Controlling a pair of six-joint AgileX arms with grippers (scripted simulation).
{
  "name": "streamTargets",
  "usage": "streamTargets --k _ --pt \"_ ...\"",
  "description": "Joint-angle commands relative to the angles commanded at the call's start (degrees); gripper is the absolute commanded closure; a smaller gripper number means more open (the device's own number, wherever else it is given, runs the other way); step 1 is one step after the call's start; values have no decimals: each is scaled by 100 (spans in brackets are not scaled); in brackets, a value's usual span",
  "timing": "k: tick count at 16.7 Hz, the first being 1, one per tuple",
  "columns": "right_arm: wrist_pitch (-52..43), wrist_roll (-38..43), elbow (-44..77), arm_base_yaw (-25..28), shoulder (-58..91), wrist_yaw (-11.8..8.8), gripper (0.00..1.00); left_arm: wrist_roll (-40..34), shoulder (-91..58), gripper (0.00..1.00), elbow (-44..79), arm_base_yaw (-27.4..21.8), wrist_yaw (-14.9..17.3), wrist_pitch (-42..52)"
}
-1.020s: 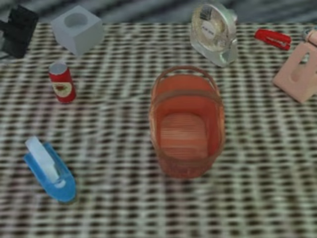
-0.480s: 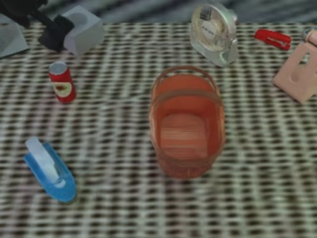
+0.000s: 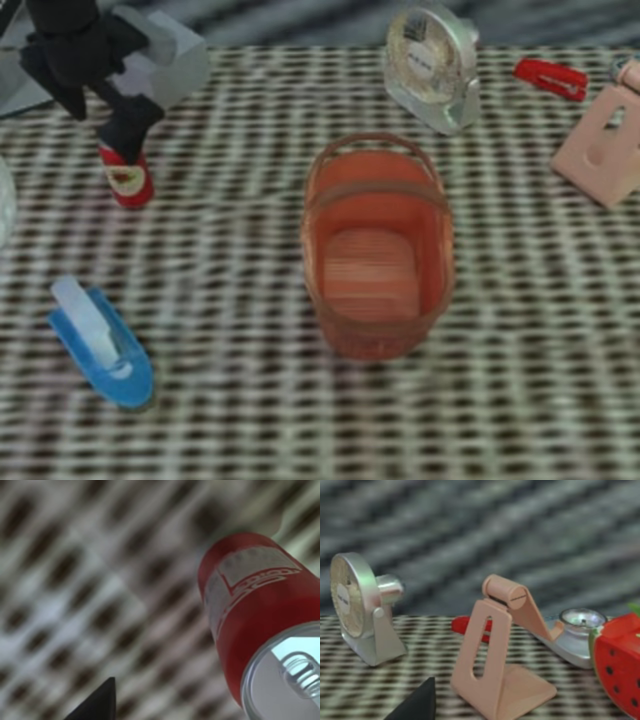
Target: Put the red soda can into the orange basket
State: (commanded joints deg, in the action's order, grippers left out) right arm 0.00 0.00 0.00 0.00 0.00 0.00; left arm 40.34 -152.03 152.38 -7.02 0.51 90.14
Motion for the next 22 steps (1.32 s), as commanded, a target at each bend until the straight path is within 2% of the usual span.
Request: streamTargets --k 7,14,19,22 --pt "0 0 0 0 0 0 0 7 -5 0 -85 7 -1 -87" --pt "0 0 0 0 0 0 0 9 282 0 -1623 5 -6 -1307" --pt "0 0 0 0 0 0 0 10 306 0 -1755 6 -7 -1432" --pt "0 0 0 0 0 0 0 10 306 23 -1755 6 -7 -1432"
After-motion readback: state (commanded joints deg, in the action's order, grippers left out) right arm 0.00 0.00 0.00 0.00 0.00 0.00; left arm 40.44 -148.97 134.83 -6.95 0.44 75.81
